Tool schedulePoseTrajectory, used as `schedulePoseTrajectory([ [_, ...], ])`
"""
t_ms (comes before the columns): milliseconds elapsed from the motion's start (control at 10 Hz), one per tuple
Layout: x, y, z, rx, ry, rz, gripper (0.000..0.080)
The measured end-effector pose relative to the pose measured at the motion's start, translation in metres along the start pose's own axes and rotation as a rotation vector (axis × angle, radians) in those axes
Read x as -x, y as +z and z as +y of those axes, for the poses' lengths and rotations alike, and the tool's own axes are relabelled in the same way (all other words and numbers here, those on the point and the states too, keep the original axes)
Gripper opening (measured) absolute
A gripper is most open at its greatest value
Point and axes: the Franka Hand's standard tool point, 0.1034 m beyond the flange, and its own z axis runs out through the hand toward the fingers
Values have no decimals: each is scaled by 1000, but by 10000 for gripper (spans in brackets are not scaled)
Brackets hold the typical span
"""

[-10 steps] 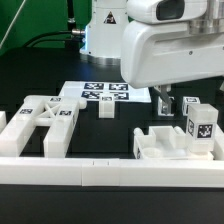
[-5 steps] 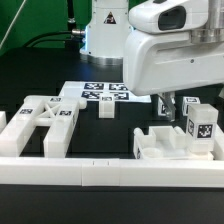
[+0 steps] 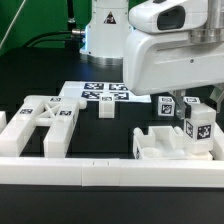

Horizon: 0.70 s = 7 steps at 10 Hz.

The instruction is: Assemble chair

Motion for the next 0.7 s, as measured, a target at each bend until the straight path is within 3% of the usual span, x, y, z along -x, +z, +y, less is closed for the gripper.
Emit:
schedulePoseTrajectory([
  [500,-1,2,-13,-24,557,11,284],
  [700,-6,2,-20,-49,802,57,285],
])
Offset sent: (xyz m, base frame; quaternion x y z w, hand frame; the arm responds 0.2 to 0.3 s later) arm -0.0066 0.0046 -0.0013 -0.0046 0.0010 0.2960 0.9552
